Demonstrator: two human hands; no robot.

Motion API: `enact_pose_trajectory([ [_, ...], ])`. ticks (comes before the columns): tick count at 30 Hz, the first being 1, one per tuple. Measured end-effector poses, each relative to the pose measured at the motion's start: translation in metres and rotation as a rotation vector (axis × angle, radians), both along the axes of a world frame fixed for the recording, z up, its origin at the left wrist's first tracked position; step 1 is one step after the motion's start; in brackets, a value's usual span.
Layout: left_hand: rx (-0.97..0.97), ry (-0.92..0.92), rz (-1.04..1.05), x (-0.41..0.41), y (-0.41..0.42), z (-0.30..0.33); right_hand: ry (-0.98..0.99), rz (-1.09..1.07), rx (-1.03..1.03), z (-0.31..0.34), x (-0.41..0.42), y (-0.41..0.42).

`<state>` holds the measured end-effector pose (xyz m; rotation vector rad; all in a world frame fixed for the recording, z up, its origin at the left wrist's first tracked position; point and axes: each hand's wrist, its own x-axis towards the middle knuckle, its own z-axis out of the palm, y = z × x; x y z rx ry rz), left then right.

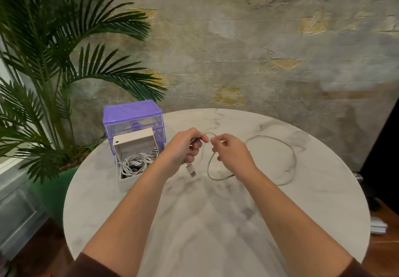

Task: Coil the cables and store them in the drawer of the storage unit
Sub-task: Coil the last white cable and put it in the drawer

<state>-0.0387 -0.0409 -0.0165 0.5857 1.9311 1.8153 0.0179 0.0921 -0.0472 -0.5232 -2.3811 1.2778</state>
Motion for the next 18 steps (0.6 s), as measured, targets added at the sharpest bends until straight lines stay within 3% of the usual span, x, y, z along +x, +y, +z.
enact_pose_trajectory([
  [4, 0.119, -0.054, -0.012, -0.002, -0.002, -0.005, 0.109, 0.064, -0.234, 0.004, -0.002, 0.004],
  [9, 0.091, 0.002, 0.100, -0.003, 0.001, -0.016, 0.052, 0.083, -0.202, 0.007, -0.003, 0.005],
  [11, 0.181, -0.059, 0.118, -0.004, 0.005, -0.019, -0.035, 0.040, -0.030, 0.009, -0.002, 0.005],
  [14, 0.496, -0.372, 0.080, -0.003, 0.008, -0.021, -0.233, -0.008, 0.475, 0.006, 0.002, 0.005],
  [15, 0.559, -0.423, 0.075, -0.004, 0.009, -0.022, -0.275, 0.014, 0.559, 0.002, 0.003, 0.004],
  [18, 0.589, -0.355, 0.120, -0.007, 0.009, -0.031, -0.332, 0.103, 0.645, -0.011, 0.007, -0.001],
])
